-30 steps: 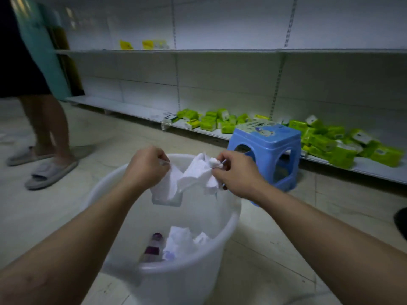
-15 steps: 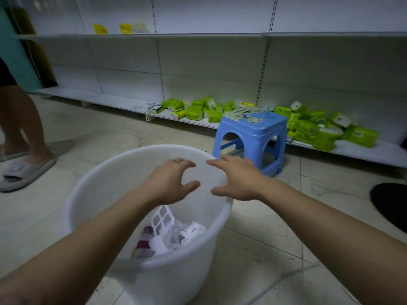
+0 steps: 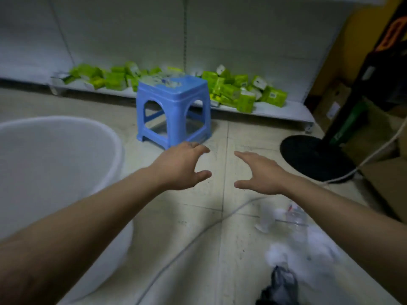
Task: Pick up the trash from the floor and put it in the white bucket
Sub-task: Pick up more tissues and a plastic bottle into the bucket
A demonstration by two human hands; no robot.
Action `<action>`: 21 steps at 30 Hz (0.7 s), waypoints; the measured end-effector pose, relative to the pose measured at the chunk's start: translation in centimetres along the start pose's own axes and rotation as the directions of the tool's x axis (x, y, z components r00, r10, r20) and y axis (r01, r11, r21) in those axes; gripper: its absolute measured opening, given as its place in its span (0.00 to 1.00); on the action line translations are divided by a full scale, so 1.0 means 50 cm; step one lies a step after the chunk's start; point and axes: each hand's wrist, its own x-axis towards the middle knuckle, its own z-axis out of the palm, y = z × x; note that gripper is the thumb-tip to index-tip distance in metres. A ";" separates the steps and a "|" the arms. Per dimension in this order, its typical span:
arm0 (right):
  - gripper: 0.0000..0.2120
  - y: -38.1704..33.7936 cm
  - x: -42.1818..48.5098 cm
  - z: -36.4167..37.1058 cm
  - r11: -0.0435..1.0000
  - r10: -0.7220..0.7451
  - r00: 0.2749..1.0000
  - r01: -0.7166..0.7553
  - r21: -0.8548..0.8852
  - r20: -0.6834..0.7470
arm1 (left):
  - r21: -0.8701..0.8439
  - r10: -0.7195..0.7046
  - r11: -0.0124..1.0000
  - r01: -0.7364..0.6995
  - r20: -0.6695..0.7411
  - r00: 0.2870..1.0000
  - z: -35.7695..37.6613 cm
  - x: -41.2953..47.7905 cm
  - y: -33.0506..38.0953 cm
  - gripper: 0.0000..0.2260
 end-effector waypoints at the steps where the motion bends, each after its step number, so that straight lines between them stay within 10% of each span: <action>1: 0.45 0.047 -0.016 0.023 0.998 0.048 0.998 -0.049 0.042 0.035 | -0.025 -0.002 1.000 0.003 0.032 0.999 0.031 0.012 0.022 0.28; 21: 0.48 0.427 -0.122 0.389 0.696 0.653 0.754 -0.634 0.339 0.069 | -0.214 -0.059 0.959 0.186 0.490 0.869 0.572 0.122 0.267 0.32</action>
